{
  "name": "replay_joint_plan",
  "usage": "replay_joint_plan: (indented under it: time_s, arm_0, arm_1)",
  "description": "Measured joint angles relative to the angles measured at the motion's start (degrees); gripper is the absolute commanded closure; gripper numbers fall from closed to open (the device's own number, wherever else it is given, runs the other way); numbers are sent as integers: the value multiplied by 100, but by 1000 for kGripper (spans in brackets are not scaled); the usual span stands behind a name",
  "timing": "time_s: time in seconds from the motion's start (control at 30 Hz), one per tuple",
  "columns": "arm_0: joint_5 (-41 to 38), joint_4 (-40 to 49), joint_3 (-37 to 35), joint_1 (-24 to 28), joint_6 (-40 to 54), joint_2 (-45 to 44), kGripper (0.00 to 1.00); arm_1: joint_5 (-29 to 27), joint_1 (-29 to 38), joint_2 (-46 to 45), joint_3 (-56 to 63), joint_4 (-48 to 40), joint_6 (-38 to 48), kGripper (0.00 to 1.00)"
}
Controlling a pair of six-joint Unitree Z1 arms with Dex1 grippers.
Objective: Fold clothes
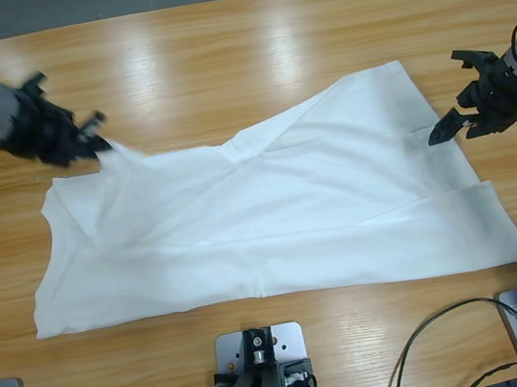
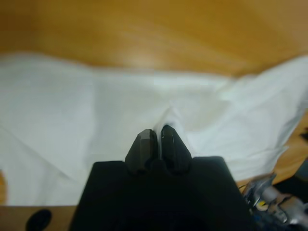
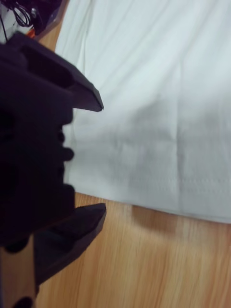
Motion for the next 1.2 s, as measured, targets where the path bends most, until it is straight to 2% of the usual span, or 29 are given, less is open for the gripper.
replay_joint_plan:
  time_s: [0.17,0.33,0.53,0.8,1.0,1.13,1.17,1.2]
  arm_0:
    - [-59,28,-989,444,569,18,1000]
    - [-406,33,-1872,476,1154,463,1000]
    - [-580,39,-2592,531,1591,1283,1000]
    - [-582,41,-2977,1027,1627,1652,1000]
    - [-582,41,-3200,1148,1680,1775,1000]
    - [-583,61,-3218,1148,1725,1857,1000]
    - [-587,68,-3227,1148,1730,1882,1000]
    - [-592,83,-3239,1148,1731,1910,1000]
  arm_1:
    - [0,0,0,4,-73,0,219]
    - [1,0,3,19,-137,0,218]
    - [34,0,57,70,-266,0,220]
    - [346,0,70,111,-698,-7,221]
    - [615,-121,149,183,-2159,-62,225]
    - [609,-348,477,-47,-2627,-58,231]
    - [616,-429,567,-119,-2701,-58,256]
    - [635,-496,670,-227,-2785,-58,336]
